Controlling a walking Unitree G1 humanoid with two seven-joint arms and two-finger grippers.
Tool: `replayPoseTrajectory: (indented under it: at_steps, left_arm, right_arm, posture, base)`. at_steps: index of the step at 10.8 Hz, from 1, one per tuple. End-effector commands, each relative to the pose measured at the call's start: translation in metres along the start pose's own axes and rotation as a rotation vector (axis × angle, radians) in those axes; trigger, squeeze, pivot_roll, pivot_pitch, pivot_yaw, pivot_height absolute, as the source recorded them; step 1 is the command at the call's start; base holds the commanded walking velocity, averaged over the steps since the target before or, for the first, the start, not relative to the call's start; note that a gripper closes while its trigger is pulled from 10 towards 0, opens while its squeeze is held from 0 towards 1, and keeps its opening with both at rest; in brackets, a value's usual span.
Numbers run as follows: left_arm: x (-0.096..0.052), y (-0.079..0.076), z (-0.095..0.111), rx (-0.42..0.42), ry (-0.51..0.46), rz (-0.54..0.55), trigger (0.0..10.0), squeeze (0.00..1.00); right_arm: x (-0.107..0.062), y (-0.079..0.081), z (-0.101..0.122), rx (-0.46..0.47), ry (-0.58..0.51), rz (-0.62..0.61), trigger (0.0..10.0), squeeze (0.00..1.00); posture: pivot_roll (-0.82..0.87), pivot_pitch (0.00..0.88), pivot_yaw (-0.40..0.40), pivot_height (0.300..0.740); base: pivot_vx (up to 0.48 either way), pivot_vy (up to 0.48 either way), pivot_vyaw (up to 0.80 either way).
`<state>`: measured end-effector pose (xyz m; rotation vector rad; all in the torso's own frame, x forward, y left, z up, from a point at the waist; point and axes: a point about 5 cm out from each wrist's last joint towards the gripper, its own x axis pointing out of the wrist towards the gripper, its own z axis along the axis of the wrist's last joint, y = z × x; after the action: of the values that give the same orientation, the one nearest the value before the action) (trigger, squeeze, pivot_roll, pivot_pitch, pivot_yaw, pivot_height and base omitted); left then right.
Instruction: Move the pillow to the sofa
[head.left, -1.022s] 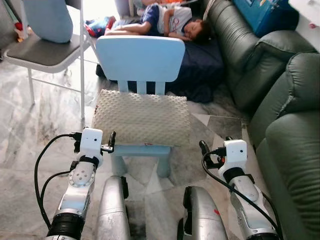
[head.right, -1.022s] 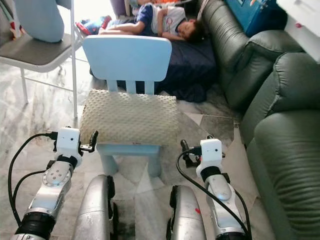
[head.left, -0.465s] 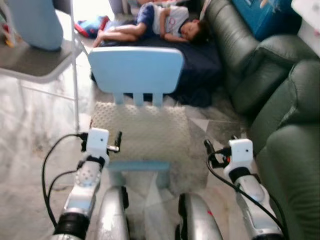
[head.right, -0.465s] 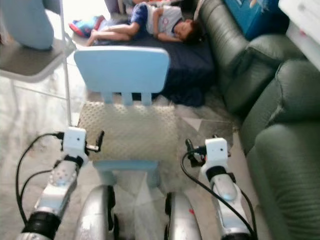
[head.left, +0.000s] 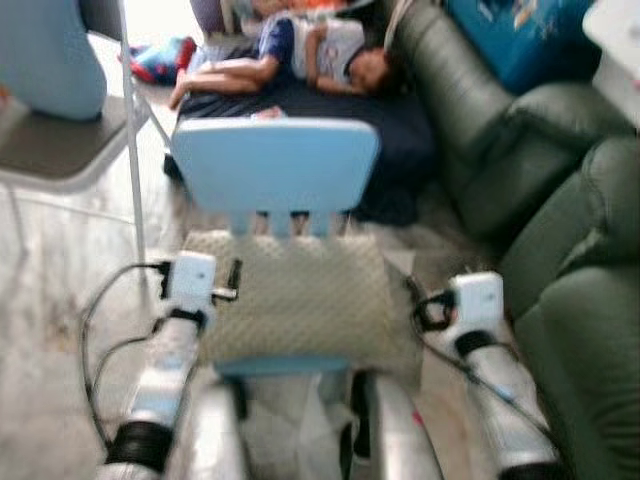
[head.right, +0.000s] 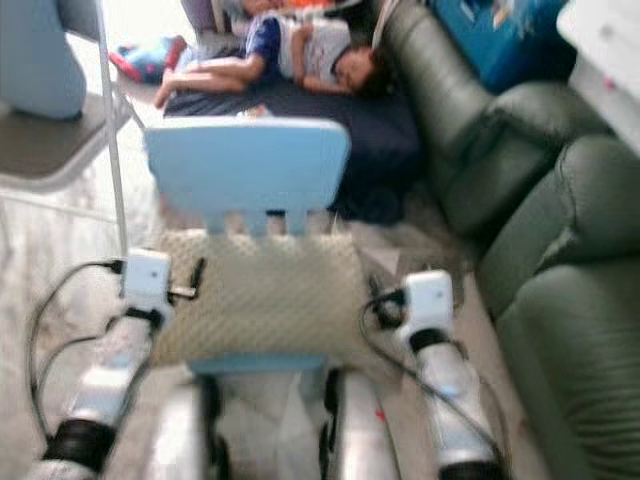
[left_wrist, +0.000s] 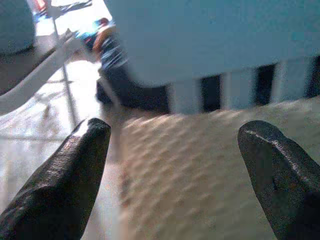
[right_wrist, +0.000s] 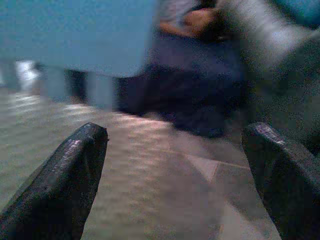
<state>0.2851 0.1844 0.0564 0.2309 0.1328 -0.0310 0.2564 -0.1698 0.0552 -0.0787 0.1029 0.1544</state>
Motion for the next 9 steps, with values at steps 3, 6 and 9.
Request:
replayPoseTrajectory:
  at_steps: [3,6,9]
  left_arm:
    - [-0.0047,-0.0029,-0.0056,-0.007,0.017,-0.007,10.0,0.00]
    - [-0.0066,-0.0081,-0.0077,-0.017,0.023,-0.032,10.0,0.00]
    - [-0.0048,-0.0090,-0.0072,-0.012,0.025,-0.026,10.0,0.00]
  right_arm:
    - [-0.0029,-0.0035,-0.0038,-0.005,0.019,-0.009,10.0,0.00]
    - [-0.0033,-0.0033,-0.0050,-0.002,0.025,-0.011,10.0,0.00]
    - [-0.0027,-0.0051,-0.0041,-0.001,0.018,-0.017,10.0,0.00]
  posture:
    - [-0.04,0.149,-0.022,0.613]
    - [-0.04,0.153,-0.023,0.573]
    - [-0.05,0.154,-0.022,0.533]
  base:
    - [0.000,0.000,0.00]
    - [0.000,0.000,0.00]
    - [0.000,0.000,0.00]
